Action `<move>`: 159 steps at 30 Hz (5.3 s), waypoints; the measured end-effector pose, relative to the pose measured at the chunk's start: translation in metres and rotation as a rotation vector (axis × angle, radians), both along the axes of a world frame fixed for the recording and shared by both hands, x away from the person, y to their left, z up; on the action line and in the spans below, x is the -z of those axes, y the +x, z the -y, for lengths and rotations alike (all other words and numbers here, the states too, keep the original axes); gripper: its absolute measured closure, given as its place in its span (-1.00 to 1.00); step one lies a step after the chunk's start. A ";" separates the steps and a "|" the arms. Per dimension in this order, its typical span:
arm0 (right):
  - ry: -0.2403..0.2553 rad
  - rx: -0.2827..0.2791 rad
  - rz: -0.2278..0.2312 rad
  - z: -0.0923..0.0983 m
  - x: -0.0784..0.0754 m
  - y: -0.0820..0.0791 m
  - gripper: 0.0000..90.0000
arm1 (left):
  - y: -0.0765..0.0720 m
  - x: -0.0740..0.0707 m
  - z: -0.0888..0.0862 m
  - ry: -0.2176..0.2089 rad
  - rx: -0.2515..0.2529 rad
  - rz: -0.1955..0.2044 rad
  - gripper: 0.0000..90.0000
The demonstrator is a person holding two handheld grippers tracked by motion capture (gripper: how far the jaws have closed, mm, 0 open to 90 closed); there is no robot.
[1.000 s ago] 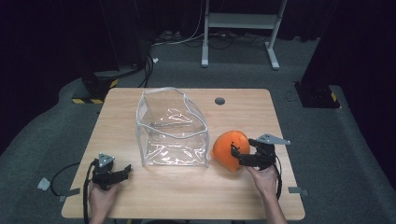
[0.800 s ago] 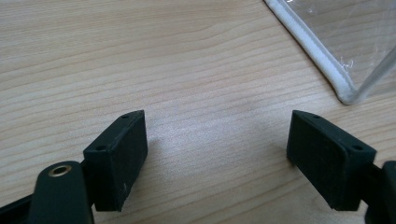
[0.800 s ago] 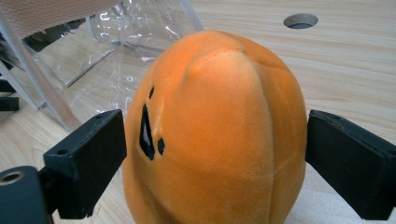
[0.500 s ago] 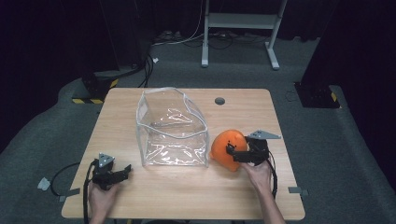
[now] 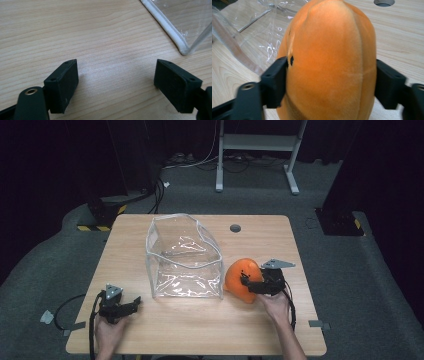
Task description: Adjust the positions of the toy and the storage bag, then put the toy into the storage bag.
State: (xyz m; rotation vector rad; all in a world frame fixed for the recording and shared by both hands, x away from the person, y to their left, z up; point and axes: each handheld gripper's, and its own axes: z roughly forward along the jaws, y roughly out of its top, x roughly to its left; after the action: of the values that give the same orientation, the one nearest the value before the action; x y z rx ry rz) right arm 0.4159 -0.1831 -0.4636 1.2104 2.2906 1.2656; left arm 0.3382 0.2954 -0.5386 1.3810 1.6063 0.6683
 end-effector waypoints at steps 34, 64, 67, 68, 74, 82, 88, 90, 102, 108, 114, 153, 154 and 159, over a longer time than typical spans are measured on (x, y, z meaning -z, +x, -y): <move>-0.086 -0.008 0.056 0.005 -0.053 -0.019 0.33 | -0.001 0.000 0.001 -0.006 0.008 0.001 -0.56; -0.055 -0.019 0.085 0.010 -0.117 -0.019 0.30 | -0.001 0.000 0.001 -0.008 0.006 0.004 -0.57; -0.058 -0.022 0.094 0.010 -0.124 -0.019 0.30 | -0.001 0.000 0.001 -0.008 0.007 0.004 -0.57; -0.057 -0.023 0.096 0.009 -0.127 -0.019 0.30 | -0.001 0.000 0.001 -0.008 0.007 0.004 -0.57; -0.044 -0.035 0.110 0.006 -0.141 -0.021 0.30 | -0.001 0.000 0.001 -0.008 0.007 0.004 -0.57; -0.039 -0.049 0.124 -0.001 -0.153 -0.020 0.30 | -0.001 0.000 0.001 -0.008 0.007 0.004 -0.57; -0.033 -0.063 0.134 -0.006 -0.162 -0.019 0.29 | -0.001 0.000 0.002 -0.010 0.007 0.005 -0.57; -0.039 -0.066 0.136 -0.009 -0.164 -0.019 0.29 | -0.001 0.000 0.002 -0.009 0.008 0.005 -0.57; -0.041 -0.062 0.145 -0.012 -0.174 -0.016 0.29 | -0.001 0.000 0.001 -0.006 0.013 0.002 -0.57; -0.042 -0.068 0.161 -0.014 -0.180 -0.015 0.29 | -0.001 0.000 0.001 -0.006 0.013 0.002 -0.57; -0.026 -0.078 0.180 -0.019 -0.187 -0.016 0.29 | -0.001 0.000 0.001 -0.006 0.013 0.002 -0.57; -0.014 -0.242 0.210 -0.111 -0.218 0.002 0.28 | -0.001 0.000 0.002 -0.006 0.015 0.001 -0.57; -0.013 -0.246 0.207 -0.116 -0.217 0.003 0.28 | -0.001 0.000 0.002 -0.006 0.016 0.001 -0.57; -0.030 -0.258 0.201 -0.133 -0.214 0.008 0.28 | -0.002 0.000 0.002 -0.007 0.017 -0.001 -0.57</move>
State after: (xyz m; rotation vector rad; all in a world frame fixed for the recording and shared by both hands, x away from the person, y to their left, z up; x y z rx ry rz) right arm 0.4243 -0.0505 -0.2496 0.7557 2.3605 1.3624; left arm 0.3365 0.2938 -0.5385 1.3884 1.5946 0.6522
